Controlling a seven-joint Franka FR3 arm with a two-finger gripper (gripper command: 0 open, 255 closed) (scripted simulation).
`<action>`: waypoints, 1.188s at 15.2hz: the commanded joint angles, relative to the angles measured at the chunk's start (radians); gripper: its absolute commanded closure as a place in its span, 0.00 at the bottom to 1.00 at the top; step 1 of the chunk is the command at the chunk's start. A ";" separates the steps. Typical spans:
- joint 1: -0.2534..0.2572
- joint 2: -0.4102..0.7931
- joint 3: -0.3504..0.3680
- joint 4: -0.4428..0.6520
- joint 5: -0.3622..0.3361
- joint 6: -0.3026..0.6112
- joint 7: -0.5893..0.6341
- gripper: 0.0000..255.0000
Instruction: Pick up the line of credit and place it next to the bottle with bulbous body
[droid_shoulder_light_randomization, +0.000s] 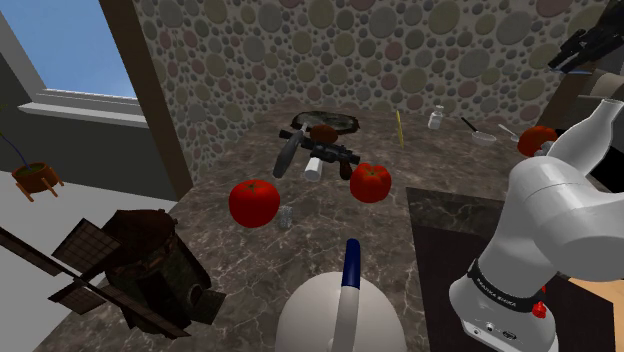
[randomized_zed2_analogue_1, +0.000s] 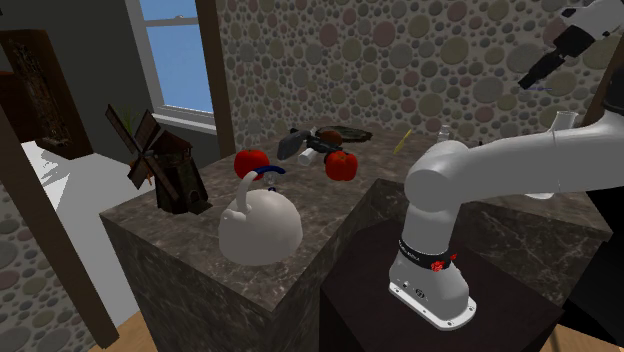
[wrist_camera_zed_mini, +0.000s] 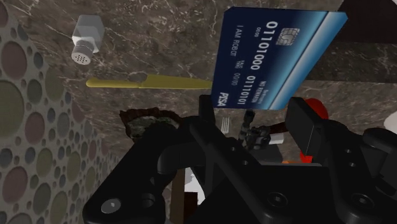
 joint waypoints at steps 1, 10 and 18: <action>-0.013 -0.016 -0.005 -0.032 -0.010 0.017 -0.002 1.00; -0.063 -0.086 -0.041 -0.162 -0.058 0.090 -0.014 1.00; -0.099 -0.140 -0.084 -0.260 -0.106 0.150 -0.027 1.00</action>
